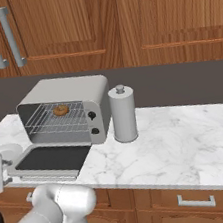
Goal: Pick up the bagel from the plate, place it on the toaster oven rack, close the door, and set the timer.
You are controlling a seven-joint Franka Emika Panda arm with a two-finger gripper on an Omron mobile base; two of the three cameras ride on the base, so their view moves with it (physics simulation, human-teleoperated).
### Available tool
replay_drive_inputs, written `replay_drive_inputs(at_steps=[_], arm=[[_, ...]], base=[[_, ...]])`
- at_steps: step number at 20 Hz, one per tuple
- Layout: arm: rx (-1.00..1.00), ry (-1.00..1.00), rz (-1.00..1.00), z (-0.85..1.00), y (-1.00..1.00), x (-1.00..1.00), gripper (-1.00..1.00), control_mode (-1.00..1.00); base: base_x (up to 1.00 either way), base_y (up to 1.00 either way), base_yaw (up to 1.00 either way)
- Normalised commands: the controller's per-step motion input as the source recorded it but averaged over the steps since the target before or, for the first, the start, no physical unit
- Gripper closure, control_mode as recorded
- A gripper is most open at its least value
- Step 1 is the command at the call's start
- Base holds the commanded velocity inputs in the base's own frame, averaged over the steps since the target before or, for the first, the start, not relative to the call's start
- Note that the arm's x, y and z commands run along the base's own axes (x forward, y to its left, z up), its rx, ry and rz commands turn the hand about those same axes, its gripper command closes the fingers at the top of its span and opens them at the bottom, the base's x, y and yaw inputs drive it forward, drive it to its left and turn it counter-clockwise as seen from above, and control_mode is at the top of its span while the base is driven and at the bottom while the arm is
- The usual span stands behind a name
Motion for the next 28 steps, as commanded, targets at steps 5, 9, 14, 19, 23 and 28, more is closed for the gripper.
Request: replay_drive_inputs(at_steps=[5,9,14,19,23,28], arm=[[-0.07,0.00,0.00,-0.16,0.00,0.32,-1.00,-1.00],[-0.08,0.00,0.00,-0.33,0.01,0.14,-1.00,-1.00],[-0.08,0.00,0.00,-0.35,0.04,0.06,-1.00,-1.00],[-0.06,-0.04,0.00,0.13,0.00,0.22,-1.00,-1.00],[-0.07,-0.12,0.00,0.59,0.00,0.24,-1.00,-1.00],[-0.09,-0.10,0.00,0.70,-0.10,0.33,-1.00,-1.00]], base=[[0.00,0.00,0.00],[0.00,0.00,0.00],[0.00,0.00,0.00],[0.00,0.00,0.00],[0.00,0.00,0.00],[0.00,0.00,0.00]])
